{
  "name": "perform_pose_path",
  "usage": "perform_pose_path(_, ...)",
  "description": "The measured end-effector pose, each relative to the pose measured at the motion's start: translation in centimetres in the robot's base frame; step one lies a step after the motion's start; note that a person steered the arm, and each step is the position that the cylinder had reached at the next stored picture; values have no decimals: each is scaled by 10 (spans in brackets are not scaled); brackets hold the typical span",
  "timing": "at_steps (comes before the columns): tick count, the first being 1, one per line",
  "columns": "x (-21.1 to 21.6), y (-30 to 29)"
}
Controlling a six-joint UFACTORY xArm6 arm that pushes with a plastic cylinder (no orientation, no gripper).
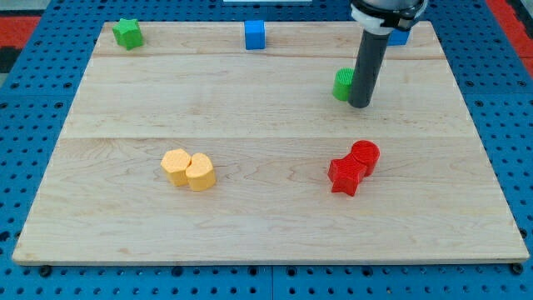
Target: Move green star closer to blue cube
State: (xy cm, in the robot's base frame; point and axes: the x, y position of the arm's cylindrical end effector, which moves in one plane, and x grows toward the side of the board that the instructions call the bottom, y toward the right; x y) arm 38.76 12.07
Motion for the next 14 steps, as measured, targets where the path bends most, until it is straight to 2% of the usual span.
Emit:
perform_pose_path(2, -11, -142)
perform_pose_path(6, -82, -426)
perform_pose_path(12, -117, -425)
perform_pose_path(13, -166, -425)
perform_pose_path(14, -187, -426)
